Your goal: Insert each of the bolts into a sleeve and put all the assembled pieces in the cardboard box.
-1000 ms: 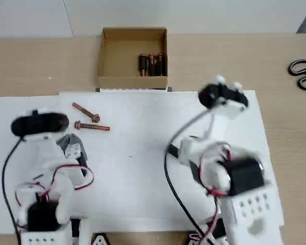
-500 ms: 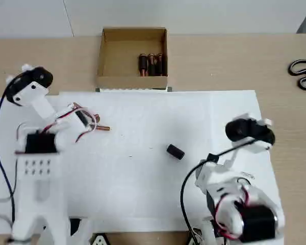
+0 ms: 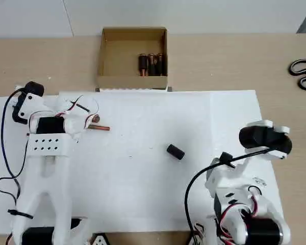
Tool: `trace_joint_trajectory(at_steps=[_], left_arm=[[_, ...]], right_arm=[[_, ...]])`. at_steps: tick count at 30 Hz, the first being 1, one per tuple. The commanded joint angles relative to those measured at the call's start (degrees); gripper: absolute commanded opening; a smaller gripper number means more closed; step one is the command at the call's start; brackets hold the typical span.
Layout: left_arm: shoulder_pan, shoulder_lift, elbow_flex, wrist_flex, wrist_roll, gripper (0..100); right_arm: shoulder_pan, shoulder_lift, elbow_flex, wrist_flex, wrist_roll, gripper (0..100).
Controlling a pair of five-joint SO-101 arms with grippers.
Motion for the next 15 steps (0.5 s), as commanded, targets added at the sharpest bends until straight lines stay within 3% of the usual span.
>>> trace_joint_trajectory(at_steps=[1,4,15], left_arm=[[-0.1,0.1,-1.0,-2.2,0.3,11],[0.1,0.1,0.2,-2.9,0.3,15],[-0.3,6.4,-2.2,-0.8,0.4,11]], right_arm=[[0.6,0.2,-0.3,-0.9,0.8,0.3],[0.6,0.2,-0.3,-0.9,0.7,0.3],[2.5,0.2,-0.3,-0.9,0.7,0.3]])
